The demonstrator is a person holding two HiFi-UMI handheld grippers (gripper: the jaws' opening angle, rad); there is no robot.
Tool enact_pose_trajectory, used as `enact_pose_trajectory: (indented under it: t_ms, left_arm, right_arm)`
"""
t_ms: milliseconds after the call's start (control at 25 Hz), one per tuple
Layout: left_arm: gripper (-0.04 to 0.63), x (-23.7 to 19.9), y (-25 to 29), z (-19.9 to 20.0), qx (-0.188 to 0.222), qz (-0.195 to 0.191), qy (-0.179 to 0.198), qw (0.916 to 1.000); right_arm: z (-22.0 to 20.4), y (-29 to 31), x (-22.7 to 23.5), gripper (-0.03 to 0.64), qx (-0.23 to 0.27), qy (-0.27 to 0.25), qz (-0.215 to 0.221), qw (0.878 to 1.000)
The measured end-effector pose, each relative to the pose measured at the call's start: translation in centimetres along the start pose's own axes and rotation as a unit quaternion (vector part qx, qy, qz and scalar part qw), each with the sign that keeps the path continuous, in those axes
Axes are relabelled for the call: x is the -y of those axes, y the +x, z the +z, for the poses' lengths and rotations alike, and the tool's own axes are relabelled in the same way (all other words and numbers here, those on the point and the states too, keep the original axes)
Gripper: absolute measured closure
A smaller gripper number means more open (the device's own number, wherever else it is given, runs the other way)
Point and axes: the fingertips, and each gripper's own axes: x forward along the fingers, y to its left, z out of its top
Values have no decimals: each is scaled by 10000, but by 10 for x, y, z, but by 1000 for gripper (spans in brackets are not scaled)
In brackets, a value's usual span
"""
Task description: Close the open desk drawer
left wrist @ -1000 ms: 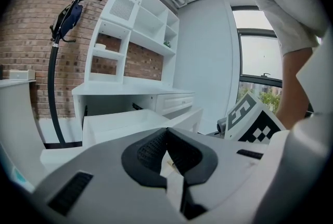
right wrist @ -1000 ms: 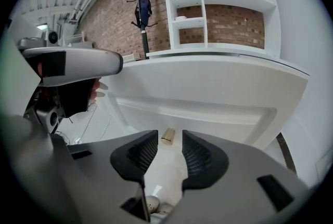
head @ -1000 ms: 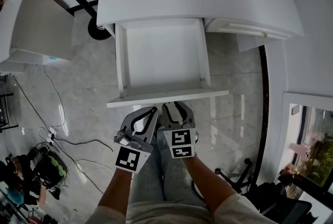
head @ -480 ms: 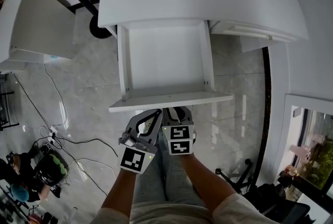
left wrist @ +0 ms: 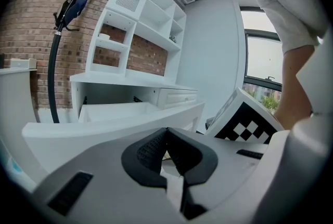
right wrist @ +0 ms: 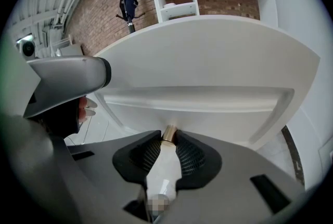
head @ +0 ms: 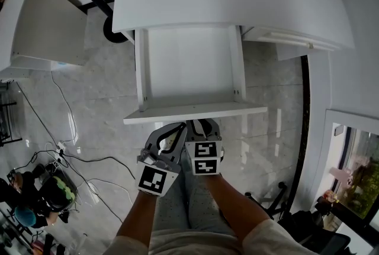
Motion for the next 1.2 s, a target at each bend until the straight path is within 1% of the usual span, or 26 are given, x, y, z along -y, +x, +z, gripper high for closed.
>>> enact_pose_trajectory:
  t_ms: [80, 280, 440, 640, 760, 960, 1080, 1200]
  left_arm:
    - [578, -1, 4, 2, 20, 6, -23, 10000]
    - [578, -11, 14, 8, 140, 101, -264, 9995]
    - [578, -22, 19, 10, 246, 266, -635, 9973]
    - [578, -31, 25, 8, 252, 336, -919, 9949]
    - [578, -37, 29, 8, 247, 335, -973, 9944]
    - [578, -45, 38, 8, 153, 335, -911, 9952]
    - [578, -53, 43, 11, 129, 370, -993, 9943]
    - [578, -61, 48, 14, 113, 411, -933, 9947]
  right_arm:
    - [4, 2, 1, 509, 18, 15, 15, 10000]
    - [13, 8, 4, 509, 55, -31, 53, 10000]
    - [19, 11, 6, 509, 121, -67, 84, 9999]
    - [25, 17, 8, 509, 195, -50, 118, 9997]
    - [30, 22, 9, 509, 216, -58, 118, 9997]
    - [38, 29, 13, 509, 242, -74, 119, 9996]
    - [47, 34, 14, 509, 268, -73, 116, 9995]
    - [56, 40, 15, 509, 306, -72, 128, 9994]
